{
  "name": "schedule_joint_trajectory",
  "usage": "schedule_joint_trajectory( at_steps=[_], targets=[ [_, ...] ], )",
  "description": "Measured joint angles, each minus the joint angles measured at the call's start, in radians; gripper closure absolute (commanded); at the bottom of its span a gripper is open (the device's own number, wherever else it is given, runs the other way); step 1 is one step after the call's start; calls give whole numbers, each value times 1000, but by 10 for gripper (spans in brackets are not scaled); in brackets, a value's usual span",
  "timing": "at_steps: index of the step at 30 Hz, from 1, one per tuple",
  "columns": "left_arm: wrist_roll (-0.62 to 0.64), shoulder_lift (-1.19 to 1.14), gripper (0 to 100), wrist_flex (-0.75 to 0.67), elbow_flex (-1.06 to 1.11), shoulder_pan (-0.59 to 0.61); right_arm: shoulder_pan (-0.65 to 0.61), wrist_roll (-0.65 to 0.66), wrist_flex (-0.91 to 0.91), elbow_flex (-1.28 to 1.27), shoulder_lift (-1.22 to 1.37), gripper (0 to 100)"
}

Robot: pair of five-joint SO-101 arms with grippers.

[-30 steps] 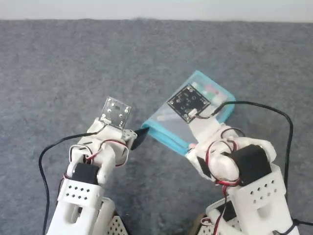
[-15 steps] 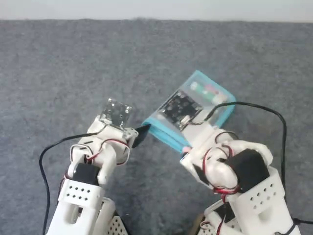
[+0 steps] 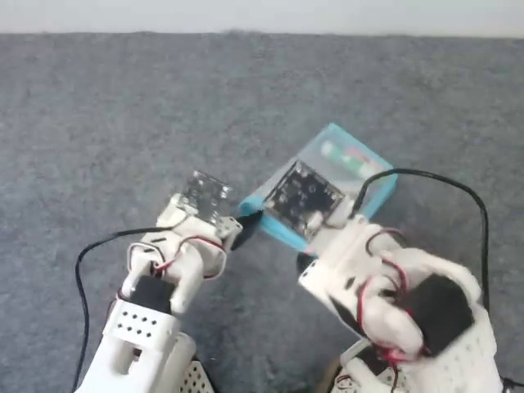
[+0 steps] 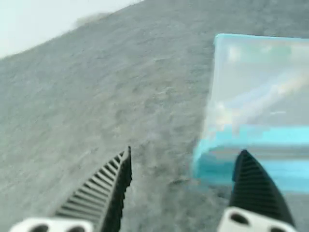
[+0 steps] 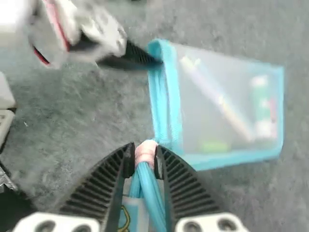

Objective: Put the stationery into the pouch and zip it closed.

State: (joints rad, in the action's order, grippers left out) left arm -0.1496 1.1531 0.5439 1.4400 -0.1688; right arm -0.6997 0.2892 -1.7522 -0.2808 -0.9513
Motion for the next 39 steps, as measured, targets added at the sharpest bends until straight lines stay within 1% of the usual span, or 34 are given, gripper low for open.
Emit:
schedule_joint_trajectory(
  at_steps=[3, 6, 8, 11, 12, 13, 17, 20, 23, 28, 31, 35, 39],
  targets=[
    [-5, 0, 753, -49, 32, -68, -43, 2, 0, 2, -11, 991],
    [-5, 0, 764, -77, 38, -117, -55, 2, 0, 2, -14, 991],
    [-5, 0, 823, -80, 38, -127, -55, 2, 0, 2, -14, 991],
    [-5, 0, 983, -80, 38, -127, -55, 2, 0, 2, -14, 991],
    [-5, 0, 997, -80, 38, -129, -55, 2, 0, 2, -14, 991],
    [-5, 0, 984, -80, 38, -132, -55, 2, 0, 2, -14, 991],
    [-5, 0, 988, -69, 38, -118, -31, 3, 0, 2, -14, 991],
    [-5, -2, 988, 3, 20, -86, 11, 3, 0, 2, -12, 991],
    [-6, -2, 989, 80, -20, -74, 20, 3, 0, 2, 0, 991],
    [-38, -2, 990, 121, -26, -71, 25, 2, 5, 2, 66, 991],
    [-38, -2, 990, 187, -63, -71, 25, 2, 55, 2, 115, 991],
    [-38, 46, 990, 256, -80, -71, -43, -8, 132, 2, 226, 991],
    [-38, 115, 990, 278, -80, -71, -127, -9, 215, 3, 338, 991]
  ],
)
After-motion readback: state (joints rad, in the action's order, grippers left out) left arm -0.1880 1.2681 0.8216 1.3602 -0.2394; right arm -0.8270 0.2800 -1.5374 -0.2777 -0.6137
